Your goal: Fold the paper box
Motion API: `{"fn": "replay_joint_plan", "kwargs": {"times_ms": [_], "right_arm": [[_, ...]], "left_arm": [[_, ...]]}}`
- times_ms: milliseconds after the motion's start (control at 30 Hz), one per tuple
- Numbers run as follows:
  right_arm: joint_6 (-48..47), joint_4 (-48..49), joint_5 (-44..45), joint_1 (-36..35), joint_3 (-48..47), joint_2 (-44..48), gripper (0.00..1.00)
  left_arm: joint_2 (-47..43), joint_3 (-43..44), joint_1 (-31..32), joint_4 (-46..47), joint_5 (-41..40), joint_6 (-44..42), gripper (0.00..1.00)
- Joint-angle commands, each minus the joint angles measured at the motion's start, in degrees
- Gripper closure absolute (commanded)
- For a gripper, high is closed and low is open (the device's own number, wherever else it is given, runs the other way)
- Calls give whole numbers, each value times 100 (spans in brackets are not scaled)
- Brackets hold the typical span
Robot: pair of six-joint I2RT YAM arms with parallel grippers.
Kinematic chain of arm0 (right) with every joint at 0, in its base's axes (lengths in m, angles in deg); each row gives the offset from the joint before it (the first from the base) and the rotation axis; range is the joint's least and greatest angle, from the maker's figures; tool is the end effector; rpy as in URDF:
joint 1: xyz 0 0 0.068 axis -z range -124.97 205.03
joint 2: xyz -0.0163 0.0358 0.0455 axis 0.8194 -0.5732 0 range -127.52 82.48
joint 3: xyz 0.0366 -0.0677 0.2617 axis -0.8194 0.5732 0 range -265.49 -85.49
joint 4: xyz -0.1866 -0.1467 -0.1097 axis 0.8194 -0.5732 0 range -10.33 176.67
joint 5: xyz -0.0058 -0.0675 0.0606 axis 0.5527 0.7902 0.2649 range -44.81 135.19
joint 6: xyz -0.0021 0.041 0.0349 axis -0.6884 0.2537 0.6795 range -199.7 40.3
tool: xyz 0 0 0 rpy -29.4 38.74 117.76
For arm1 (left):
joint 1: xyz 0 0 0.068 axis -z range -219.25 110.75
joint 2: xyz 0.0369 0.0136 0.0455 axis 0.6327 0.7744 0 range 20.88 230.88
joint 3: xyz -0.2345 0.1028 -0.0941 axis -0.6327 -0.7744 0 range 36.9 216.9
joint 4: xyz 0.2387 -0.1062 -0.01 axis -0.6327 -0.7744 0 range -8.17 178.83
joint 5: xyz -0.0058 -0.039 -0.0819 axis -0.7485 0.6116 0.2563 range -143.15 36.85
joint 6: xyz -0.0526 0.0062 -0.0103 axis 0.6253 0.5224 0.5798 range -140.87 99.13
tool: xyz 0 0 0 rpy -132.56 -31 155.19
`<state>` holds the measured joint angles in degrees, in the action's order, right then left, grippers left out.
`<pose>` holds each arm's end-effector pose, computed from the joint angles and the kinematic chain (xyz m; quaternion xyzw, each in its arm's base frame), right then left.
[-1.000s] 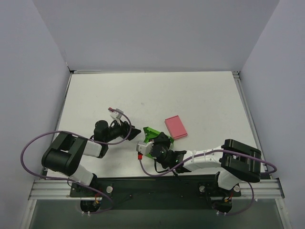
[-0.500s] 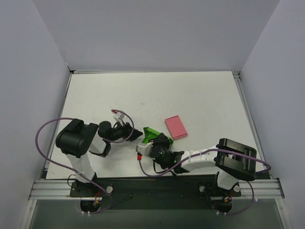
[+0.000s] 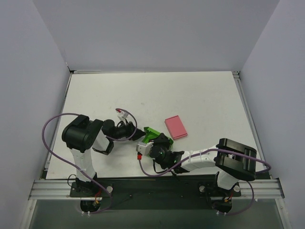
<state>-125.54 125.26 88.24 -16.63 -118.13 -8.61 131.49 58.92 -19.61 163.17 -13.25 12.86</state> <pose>0.1170 0.2755 0.1660 -0.5415 0.5752 -0.1733 0.5881 0.2533 -0.1146 0.0922 0.1168 0.7621 -0.4998 0.3947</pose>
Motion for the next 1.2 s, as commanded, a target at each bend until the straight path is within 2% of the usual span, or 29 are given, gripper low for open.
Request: {"fn": "replay_joint_plan", "kwargs": {"times_ms": [0,267,367,433,667,1167], "right_arm": [[190,-238,-77,3,-49,21,100],[269,-369,-95,29,-93,47,100],[330,-448,-104,73,-119,4,100],[383,-449,-69,125,-146,-5,100],[506,-537,-139,328,-67,276,100],[480,-589,-147,328,-146,47,100]], "left_arm": [[40,294,145,1372,9,-244,36],[40,531,286,1257,9,-500,37],[31,558,339,1284,88,-543,46],[49,505,339,1363,106,-535,48],[-13,329,278,1389,-9,-552,48],[14,619,242,1592,325,-298,48]]}}
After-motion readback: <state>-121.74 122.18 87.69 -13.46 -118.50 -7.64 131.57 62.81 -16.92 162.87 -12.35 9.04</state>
